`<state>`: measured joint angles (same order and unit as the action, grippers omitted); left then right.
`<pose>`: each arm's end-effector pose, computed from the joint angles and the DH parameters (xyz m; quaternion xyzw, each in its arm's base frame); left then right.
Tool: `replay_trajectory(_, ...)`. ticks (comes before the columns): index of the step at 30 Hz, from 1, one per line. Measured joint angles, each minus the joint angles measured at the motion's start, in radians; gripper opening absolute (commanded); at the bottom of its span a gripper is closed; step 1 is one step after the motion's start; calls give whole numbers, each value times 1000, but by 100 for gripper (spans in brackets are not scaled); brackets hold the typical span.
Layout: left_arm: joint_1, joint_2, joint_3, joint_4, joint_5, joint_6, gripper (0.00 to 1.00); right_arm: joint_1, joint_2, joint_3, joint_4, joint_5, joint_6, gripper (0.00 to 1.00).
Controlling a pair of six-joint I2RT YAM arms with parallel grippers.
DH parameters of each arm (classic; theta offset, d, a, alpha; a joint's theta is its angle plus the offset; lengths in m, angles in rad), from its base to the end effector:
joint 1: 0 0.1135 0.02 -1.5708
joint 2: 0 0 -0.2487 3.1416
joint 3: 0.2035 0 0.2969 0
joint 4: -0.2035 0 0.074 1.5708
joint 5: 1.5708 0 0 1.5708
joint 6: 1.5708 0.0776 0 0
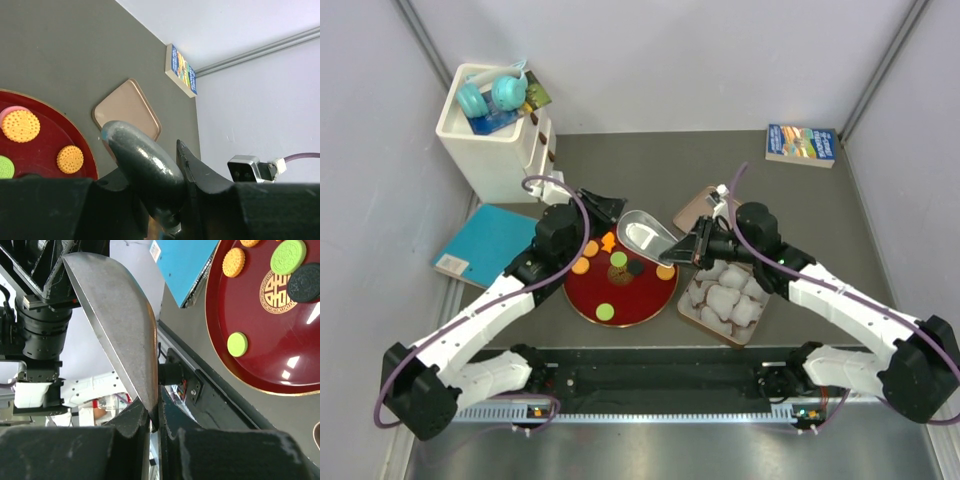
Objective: Pack the cookies
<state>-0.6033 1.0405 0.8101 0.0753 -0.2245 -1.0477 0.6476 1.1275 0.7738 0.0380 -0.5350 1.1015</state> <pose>0.2888 -0.1780 0.2969 -0.2374 0.7204 -0.4171 0.5007 0.2478 0.2371 0.2500 0.0244 0.7956 0.5717 0.1990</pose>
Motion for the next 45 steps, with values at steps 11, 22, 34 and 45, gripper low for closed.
replay_trajectory(11, 66, 24, -15, -130, 45, 54, 0, -3, -50, 130, -301, 158, -223, 84)
replay_trajectory(22, 161, 55, -31, -262, 105, 84, 0, -3, -191, 162, -502, 480, -412, 82)
replay_trajectory(34, 231, 21, -212, -22, -2, 288, 0, -3, -456, -188, -435, 589, -455, 79)
replay_trajectory(45, 242, 34, -279, 141, -84, 320, 0, -2, -362, -230, -371, 567, -447, 68)
